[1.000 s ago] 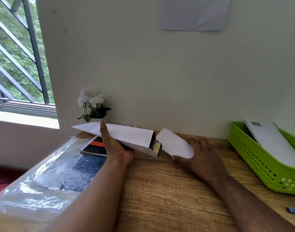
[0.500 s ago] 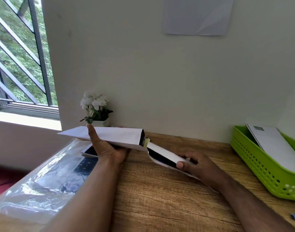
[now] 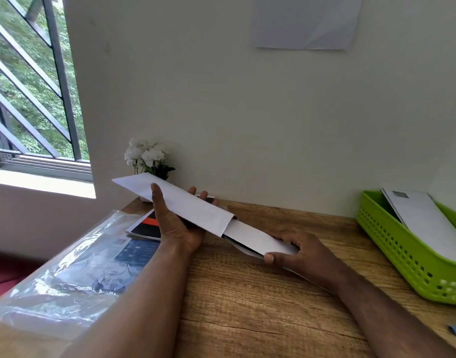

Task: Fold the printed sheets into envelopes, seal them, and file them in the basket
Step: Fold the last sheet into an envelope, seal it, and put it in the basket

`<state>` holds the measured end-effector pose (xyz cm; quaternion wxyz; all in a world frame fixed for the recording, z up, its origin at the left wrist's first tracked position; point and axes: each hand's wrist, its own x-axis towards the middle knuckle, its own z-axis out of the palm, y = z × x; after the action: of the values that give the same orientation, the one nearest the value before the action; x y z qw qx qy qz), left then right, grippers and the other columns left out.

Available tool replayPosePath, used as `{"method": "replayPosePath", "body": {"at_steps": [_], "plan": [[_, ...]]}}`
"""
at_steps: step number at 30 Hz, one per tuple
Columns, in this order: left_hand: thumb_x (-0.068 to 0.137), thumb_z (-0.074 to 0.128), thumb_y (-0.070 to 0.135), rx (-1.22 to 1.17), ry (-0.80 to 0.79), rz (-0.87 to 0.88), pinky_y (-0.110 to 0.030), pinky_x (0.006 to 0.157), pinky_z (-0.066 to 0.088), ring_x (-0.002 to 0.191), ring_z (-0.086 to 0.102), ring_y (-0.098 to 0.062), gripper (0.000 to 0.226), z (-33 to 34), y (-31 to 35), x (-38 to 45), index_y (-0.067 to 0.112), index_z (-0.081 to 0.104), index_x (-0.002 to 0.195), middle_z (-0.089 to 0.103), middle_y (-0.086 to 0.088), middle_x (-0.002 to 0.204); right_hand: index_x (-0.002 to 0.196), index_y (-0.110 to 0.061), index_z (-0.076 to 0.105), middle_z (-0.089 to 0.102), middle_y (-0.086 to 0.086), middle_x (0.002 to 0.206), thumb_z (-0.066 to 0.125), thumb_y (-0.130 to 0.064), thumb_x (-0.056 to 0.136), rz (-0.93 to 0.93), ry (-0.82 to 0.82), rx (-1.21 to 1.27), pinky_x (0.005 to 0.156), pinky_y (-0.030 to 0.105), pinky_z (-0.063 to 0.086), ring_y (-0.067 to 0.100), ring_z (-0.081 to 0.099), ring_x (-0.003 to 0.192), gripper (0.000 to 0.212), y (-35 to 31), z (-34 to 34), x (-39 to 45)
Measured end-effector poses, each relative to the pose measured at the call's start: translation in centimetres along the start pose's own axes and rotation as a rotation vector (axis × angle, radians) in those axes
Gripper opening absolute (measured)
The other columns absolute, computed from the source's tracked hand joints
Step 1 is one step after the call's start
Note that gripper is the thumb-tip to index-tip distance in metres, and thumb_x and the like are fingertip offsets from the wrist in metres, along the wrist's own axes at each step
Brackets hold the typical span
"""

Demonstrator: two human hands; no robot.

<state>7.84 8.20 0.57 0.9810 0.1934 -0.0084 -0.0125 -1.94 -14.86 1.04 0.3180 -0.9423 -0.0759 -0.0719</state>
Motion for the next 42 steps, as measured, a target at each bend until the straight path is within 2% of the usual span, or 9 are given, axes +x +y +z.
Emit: {"method": "replayPosePath", "body": {"at_steps": [3,8,12,15,19,23,30,35,42], "plan": [[0.080,0.052,0.070,0.027,-0.007,-0.033,-0.057,0.104,0.040,0.095,0.061,-0.031,0.066,0.2,-0.6,0.1,0.009,0.058,0.103,0.070,-0.013,0.083,0.129,-0.031,0.057,0.054,-0.019,0.119,0.052,-0.094,0.047,0.028,0.031,-0.039,0.091,0.028,0.045,0.003,0.049,0.108,0.104,-0.3,0.3,0.2],[0.062,0.071,0.071,0.088,-0.082,-0.127,-0.060,0.105,0.038,0.119,0.057,-0.036,0.096,0.2,-1.3,0.0,0.006,0.054,0.130,0.055,-0.019,0.131,0.106,-0.036,0.059,0.050,-0.022,0.100,0.055,-0.083,0.058,0.015,0.100,-0.066,0.075,0.027,0.044,0.000,0.049,0.090,0.068,-3.1,1.5,0.0],[0.064,0.070,0.069,0.069,-0.046,-0.148,-0.057,0.104,0.040,0.112,0.060,-0.033,0.096,0.1,-1.5,0.0,0.005,0.053,0.134,0.057,-0.014,0.123,0.133,-0.049,0.044,0.049,-0.030,0.121,0.057,-0.077,0.069,-0.043,0.009,0.160,0.078,0.019,0.040,-0.004,0.052,0.105,0.071,-4.5,1.5,0.6],[0.053,0.078,0.068,-0.026,-0.018,-0.161,-0.059,0.104,0.038,0.111,0.058,-0.033,0.107,-0.3,-0.9,0.4,0.005,0.052,0.136,0.056,-0.014,0.118,0.115,-0.053,0.055,0.059,-0.023,0.118,0.072,-0.057,0.070,0.021,-0.070,0.376,0.081,0.017,0.042,-0.001,0.055,0.112,0.048,-2.9,-0.9,0.4],[0.068,0.065,0.071,-0.088,-0.014,-0.098,-0.059,0.104,0.039,0.101,0.059,-0.033,0.085,-0.5,-0.5,0.6,0.002,0.056,0.118,0.060,-0.012,0.097,0.134,-0.018,0.052,0.058,0.010,0.134,0.092,-0.030,0.053,0.102,-0.378,0.835,0.092,0.030,0.050,0.026,0.055,0.124,0.091,2.4,-3.7,-0.4],[0.082,0.055,0.066,-0.113,0.057,-0.056,-0.057,0.104,0.041,0.097,0.061,-0.035,0.064,0.1,-0.7,0.3,0.005,0.056,0.101,0.061,-0.013,0.089,0.141,-0.011,0.042,0.051,0.017,0.140,0.091,-0.010,0.053,0.078,-0.493,1.011,0.097,0.036,0.050,0.035,0.049,0.128,0.101,3.9,-4.0,-0.9],[0.075,0.061,0.069,-0.045,0.007,-0.126,-0.056,0.094,0.049,0.098,0.068,-0.037,0.087,0.2,-1.2,0.2,0.009,0.046,0.135,0.063,-0.014,0.105,0.116,-0.020,0.069,0.069,0.012,0.088,0.095,-0.021,0.045,0.068,-0.219,1.059,0.055,0.032,0.054,0.020,0.064,0.066,0.076,1.1,-1.0,0.0],[0.072,0.060,0.073,0.081,-0.097,-0.307,-0.058,0.103,0.041,0.111,0.064,-0.039,0.095,0.8,-3.3,-0.9,0.002,0.050,0.134,0.062,-0.022,0.127,0.126,-0.035,0.059,0.063,-0.001,0.112,0.089,-0.033,0.053,0.073,0.072,0.799,0.054,0.029,0.043,0.014,0.058,0.080,0.078,-0.7,0.6,0.7],[0.086,0.043,0.073,0.302,-0.192,-0.447,-0.052,0.098,0.046,0.102,0.065,-0.038,0.081,2.2,-4.5,-2.6,0.001,0.062,0.117,0.069,-0.023,0.110,0.125,-0.044,0.053,0.055,-0.016,0.122,0.081,-0.014,0.072,-0.144,0.247,0.412,0.074,0.015,0.050,0.004,0.058,0.103,0.067,-1.7,1.2,-0.1]]}}
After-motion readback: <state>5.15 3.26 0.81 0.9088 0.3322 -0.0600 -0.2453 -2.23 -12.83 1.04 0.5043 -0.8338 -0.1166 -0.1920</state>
